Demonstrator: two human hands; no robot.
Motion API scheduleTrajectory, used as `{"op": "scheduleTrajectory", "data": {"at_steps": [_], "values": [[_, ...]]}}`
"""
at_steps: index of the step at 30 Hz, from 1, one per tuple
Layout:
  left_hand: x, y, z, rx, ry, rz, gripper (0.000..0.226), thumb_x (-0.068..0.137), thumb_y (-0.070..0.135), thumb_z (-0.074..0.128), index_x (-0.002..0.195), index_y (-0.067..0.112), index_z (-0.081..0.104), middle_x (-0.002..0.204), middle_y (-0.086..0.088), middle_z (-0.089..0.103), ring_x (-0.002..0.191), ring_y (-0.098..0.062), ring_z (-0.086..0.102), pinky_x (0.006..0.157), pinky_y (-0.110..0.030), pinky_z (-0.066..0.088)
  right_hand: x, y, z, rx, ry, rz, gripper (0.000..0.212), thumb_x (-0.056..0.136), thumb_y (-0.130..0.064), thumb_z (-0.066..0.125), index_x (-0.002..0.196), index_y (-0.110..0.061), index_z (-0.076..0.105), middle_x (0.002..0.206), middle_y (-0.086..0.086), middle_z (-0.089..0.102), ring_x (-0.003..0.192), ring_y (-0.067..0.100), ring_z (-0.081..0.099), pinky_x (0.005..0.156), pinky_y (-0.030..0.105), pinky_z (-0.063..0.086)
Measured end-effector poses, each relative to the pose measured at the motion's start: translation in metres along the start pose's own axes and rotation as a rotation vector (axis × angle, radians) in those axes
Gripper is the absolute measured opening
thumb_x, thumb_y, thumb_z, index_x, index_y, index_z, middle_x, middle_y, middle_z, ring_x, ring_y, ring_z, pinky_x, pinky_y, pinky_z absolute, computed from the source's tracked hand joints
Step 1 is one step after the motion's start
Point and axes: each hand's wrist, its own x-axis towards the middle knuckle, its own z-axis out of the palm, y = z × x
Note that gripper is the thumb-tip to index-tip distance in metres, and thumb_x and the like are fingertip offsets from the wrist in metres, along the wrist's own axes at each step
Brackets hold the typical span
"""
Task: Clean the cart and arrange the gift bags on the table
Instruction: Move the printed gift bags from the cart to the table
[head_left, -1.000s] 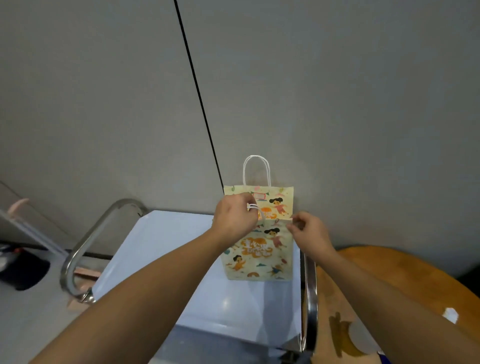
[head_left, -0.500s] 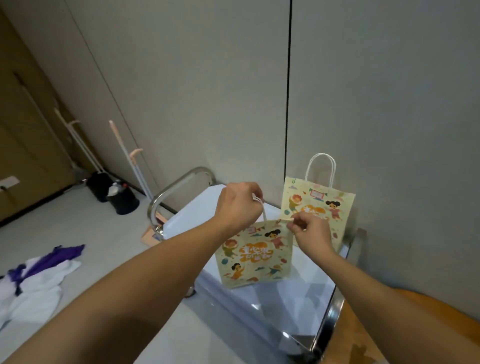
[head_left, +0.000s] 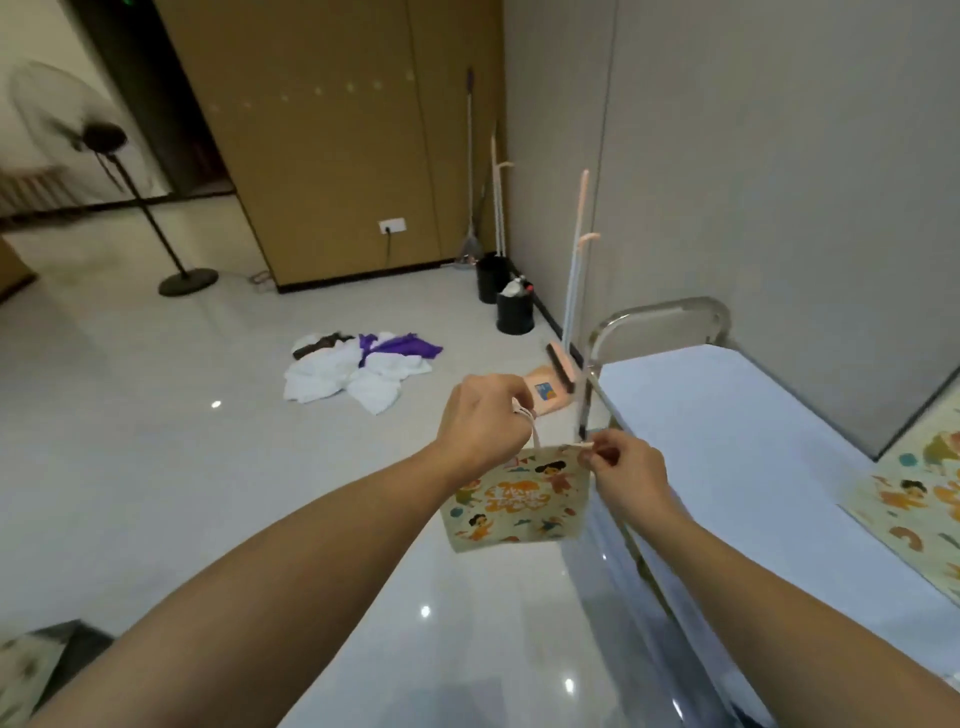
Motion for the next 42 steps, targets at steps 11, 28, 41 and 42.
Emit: {"op": "scheduleTrajectory", "data": {"at_steps": [11, 28, 41, 42], "values": [[-0.222, -0.218, -0.142, 0.082, 0.195, -0.485, 0.033, 0.082, 0.001, 0.058, 0.098, 0.024, 0.076, 0.090, 0.003, 0.072, 0.079, -0.015, 0.062, 0.067, -0.026, 0.052, -0.151, -0.153, 0.251, -0.121, -0.582, -0.335, 0.004, 0.090, -0.019, 0.071, 0.088, -0.022, 0.074, 0.078, -0.009, 0.069, 0.076, 0.014, 0.063, 0.065, 0.026, 0.043], [-0.498, -0.414, -0.285, 0.196, 0.543, -1.343, 0.031, 0.078, 0.001, 0.052, 0.090, 0.022, 0.071, 0.081, 0.003, 0.065, 0.082, -0.024, 0.064, 0.070, -0.034, 0.055, -0.390, -0.356, 0.551, -0.197, -1.381, -0.901, 0.013, 0.091, -0.024, 0.069, 0.101, -0.020, 0.075, 0.090, -0.007, 0.071, 0.093, 0.016, 0.067, 0.078, 0.028, 0.049], [-0.527, -0.535, -0.350, 0.187, 0.660, -1.629, 0.029, 0.083, 0.000, 0.053, 0.088, 0.023, 0.071, 0.086, 0.005, 0.065, 0.085, -0.018, 0.060, 0.066, -0.030, 0.047, -0.430, -0.439, 0.683, -0.219, -1.617, -0.797, 0.034, 0.092, -0.023, 0.071, 0.126, -0.016, 0.070, 0.108, -0.002, 0.074, 0.104, 0.014, 0.067, 0.094, 0.028, 0.050], [-0.529, -0.545, -0.352, 0.176, 0.670, -1.632, 0.030, 0.083, 0.000, 0.053, 0.087, 0.023, 0.070, 0.089, 0.003, 0.067, 0.085, -0.019, 0.060, 0.066, -0.030, 0.047, -0.430, -0.443, 0.691, -0.227, -1.629, -0.784, 0.034, 0.092, -0.022, 0.070, 0.126, -0.016, 0.070, 0.111, 0.000, 0.074, 0.105, 0.014, 0.067, 0.094, 0.028, 0.051]]}}
